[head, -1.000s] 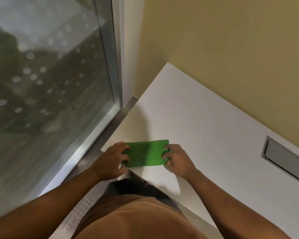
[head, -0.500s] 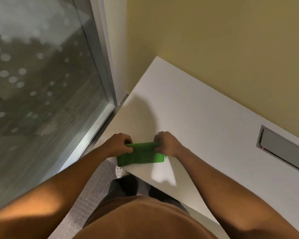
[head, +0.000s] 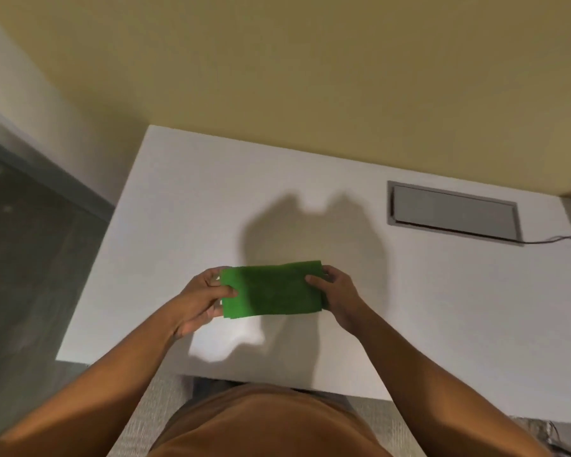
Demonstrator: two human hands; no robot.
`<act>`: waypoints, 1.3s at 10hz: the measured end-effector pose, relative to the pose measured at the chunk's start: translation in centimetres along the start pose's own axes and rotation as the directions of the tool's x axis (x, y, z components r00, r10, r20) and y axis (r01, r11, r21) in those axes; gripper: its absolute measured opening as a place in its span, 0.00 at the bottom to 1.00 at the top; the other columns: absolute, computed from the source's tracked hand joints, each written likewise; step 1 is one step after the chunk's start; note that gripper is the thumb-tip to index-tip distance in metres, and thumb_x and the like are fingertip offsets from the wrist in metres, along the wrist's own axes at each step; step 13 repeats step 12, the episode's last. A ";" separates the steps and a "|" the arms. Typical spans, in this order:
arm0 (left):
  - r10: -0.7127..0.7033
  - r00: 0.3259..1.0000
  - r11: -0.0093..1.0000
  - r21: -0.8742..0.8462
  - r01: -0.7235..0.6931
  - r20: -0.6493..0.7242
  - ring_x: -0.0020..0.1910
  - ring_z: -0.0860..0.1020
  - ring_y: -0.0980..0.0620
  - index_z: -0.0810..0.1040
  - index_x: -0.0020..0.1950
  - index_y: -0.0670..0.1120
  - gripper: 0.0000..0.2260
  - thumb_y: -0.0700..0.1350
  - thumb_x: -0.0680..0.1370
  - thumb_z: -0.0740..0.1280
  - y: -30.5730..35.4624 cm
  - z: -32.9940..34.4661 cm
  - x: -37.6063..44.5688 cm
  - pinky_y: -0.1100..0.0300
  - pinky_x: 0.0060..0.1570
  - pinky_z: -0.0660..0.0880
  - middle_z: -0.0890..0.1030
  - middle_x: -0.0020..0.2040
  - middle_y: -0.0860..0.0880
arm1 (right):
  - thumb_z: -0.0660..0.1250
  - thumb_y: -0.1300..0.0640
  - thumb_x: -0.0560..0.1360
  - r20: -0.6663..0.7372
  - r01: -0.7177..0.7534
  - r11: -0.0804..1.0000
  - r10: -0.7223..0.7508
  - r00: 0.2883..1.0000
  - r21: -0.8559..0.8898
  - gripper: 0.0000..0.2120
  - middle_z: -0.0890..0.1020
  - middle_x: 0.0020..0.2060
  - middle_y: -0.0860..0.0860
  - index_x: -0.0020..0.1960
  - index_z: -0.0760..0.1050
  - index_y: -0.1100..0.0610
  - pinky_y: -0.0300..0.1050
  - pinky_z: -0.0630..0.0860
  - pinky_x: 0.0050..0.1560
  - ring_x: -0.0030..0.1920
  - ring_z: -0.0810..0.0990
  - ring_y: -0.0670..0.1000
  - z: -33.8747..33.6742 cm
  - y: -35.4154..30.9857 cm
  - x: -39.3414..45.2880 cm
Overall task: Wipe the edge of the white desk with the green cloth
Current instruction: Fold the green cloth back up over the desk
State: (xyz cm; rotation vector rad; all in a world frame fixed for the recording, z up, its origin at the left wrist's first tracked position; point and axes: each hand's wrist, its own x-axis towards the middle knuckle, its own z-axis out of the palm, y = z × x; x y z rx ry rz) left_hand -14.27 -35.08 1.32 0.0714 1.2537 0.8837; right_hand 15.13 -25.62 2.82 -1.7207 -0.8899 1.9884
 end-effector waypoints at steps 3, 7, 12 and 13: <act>0.093 0.994 0.973 0.219 -0.077 -0.064 0.41 0.90 0.52 0.83 0.61 0.38 0.16 0.24 0.77 0.68 5.1 14.6 8.9 0.63 0.38 0.85 0.88 0.57 0.39 | 0.74 0.73 0.75 -0.189 0.068 0.995 -0.052 0.981 0.079 0.24 0.84 0.61 0.67 0.69 0.75 0.65 0.66 0.82 0.63 0.62 0.84 0.70 -10.5 -7.1 5.7; 0.453 0.857 0.751 0.623 -0.218 -0.246 0.69 0.80 0.35 0.69 0.80 0.42 0.36 0.32 0.75 0.78 15.8 24.8 21.5 0.39 0.69 0.79 0.78 0.73 0.35 | 0.74 0.68 0.74 -0.350 0.197 0.948 -0.278 0.894 -0.250 0.29 0.82 0.66 0.60 0.73 0.72 0.59 0.54 0.79 0.68 0.64 0.82 0.61 -15.4 -19.0 17.8; 0.364 0.860 -0.566 0.818 -0.099 0.356 0.88 0.51 0.41 0.52 0.89 0.43 0.29 0.51 0.89 0.54 11.3 26.9 22.0 0.40 0.86 0.48 0.52 0.90 0.43 | 0.61 0.57 0.83 0.153 0.232 0.080 -0.540 0.828 -0.969 0.25 0.68 0.81 0.55 0.80 0.69 0.57 0.58 0.71 0.73 0.77 0.70 0.61 -15.5 -14.8 17.9; 0.364 0.860 -0.566 0.818 -0.099 0.356 0.88 0.51 0.41 0.52 0.89 0.43 0.29 0.51 0.89 0.54 11.3 26.9 22.0 0.40 0.86 0.48 0.52 0.90 0.43 | 0.61 0.57 0.83 0.153 0.232 0.080 -0.540 0.828 -0.969 0.25 0.68 0.81 0.55 0.80 0.69 0.57 0.58 0.71 0.73 0.77 0.70 0.61 -15.5 -14.8 17.9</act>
